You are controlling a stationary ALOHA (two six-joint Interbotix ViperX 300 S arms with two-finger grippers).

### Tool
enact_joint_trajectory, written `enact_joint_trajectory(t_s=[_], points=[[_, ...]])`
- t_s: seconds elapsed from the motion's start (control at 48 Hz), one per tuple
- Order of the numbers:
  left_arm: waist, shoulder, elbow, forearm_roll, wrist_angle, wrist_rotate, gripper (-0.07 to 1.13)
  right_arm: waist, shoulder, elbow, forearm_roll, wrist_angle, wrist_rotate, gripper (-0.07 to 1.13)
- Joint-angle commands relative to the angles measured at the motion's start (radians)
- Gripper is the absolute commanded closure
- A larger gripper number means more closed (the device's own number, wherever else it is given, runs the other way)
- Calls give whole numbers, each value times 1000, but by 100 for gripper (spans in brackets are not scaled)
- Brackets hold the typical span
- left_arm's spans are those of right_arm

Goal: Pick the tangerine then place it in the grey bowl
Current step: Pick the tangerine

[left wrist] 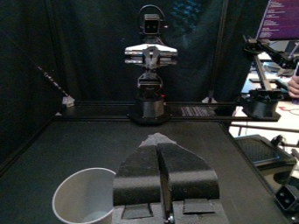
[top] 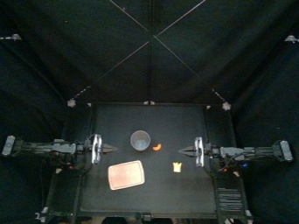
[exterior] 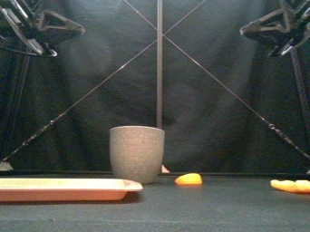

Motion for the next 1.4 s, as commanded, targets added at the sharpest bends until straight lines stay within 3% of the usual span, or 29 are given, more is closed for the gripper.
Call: enact_joint_trajectory(t_s=[0.021,0.25,0.479,0.604,0.771,0.896,1.208,1.396], points=[[6,8,-34,0,35,2,100,5,29,-11,5,2,6,104],[17,8,-77,17,161,5,99,-20,150,-43,2,37,20,104],[51,8,-95,35,209,3,99,-75,302,-149,-44,184,14,100],[64,8,-94,34,207,3,99,-83,373,-210,-94,236,17,82],[71,8,-89,35,207,3,99,-95,460,-262,-115,245,18,42],[75,8,-83,34,207,3,99,-117,528,-282,-121,256,14,26],[92,8,-75,44,178,5,99,-137,736,-365,-210,301,9,26],[98,8,-63,46,178,5,99,-161,845,-439,-262,410,5,26]])
